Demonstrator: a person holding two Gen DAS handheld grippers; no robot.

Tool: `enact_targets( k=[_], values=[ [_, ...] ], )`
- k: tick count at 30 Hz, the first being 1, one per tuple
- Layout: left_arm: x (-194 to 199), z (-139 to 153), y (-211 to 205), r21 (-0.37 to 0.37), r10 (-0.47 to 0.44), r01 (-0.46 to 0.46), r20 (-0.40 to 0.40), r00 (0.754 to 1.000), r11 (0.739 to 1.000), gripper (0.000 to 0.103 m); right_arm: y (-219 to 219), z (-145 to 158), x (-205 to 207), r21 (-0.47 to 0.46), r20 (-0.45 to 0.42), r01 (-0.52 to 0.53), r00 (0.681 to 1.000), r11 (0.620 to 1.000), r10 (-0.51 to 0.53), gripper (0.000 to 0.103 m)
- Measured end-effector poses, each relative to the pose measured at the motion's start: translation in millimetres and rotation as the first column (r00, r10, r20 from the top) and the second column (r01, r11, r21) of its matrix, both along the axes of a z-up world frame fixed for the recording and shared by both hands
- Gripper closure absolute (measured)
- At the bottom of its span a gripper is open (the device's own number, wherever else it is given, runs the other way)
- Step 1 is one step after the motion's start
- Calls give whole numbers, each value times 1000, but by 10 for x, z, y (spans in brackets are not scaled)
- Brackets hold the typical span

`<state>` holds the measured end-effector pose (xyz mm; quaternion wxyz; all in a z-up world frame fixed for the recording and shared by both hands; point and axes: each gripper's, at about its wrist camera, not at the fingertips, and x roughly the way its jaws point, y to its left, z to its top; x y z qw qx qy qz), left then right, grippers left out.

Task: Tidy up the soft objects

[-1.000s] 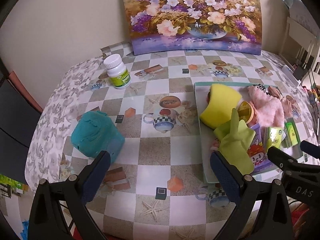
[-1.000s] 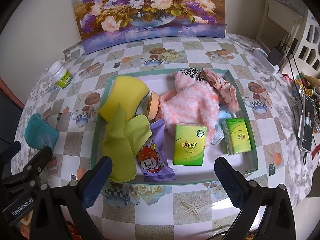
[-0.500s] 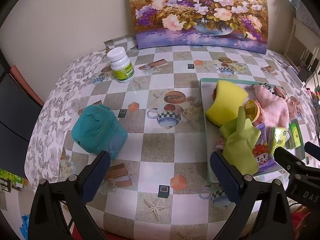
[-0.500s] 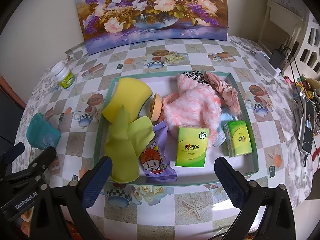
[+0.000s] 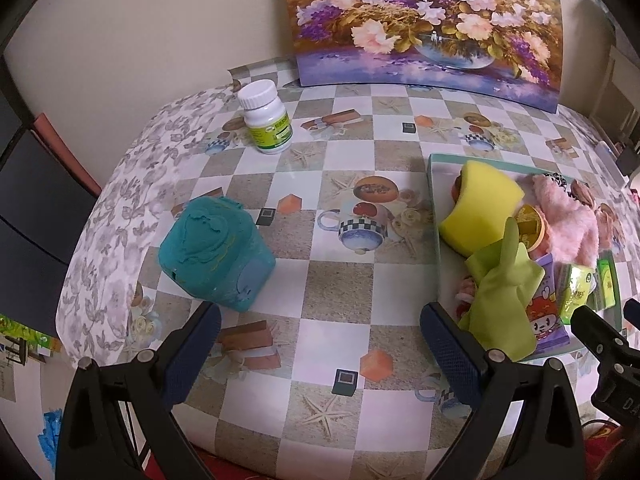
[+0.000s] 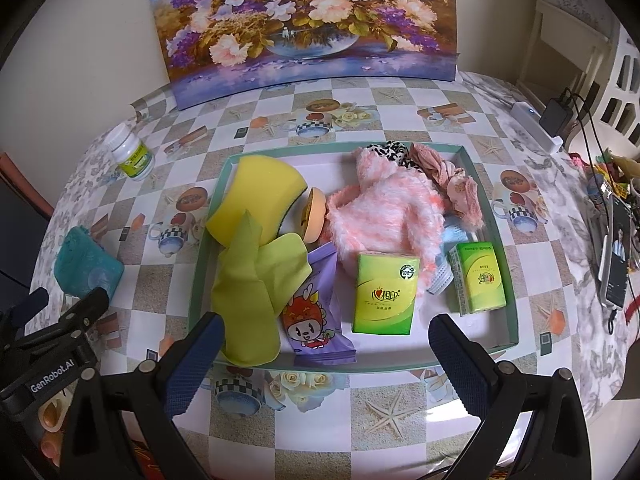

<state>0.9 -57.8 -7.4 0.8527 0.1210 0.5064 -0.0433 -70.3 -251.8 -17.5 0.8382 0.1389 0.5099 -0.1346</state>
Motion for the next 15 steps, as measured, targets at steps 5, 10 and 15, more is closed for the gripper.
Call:
enact_targets(
  k=[5,10,15],
  values=[
    [9,-5,7,4,4,-4,-1,1000,1000,3,1,-1,1,0,0,0,1000,1000,0,0],
    [18,-11,25,3,10,-10,-7,1000,1000,3,15,-5,5,-2,-4,-2,1000,1000,2,0],
    [27,-24,37,8,17,-17,-12,1000,1000,3,30,-11,10,-3,-5,-1,1000,1000,1,0]
  ],
)
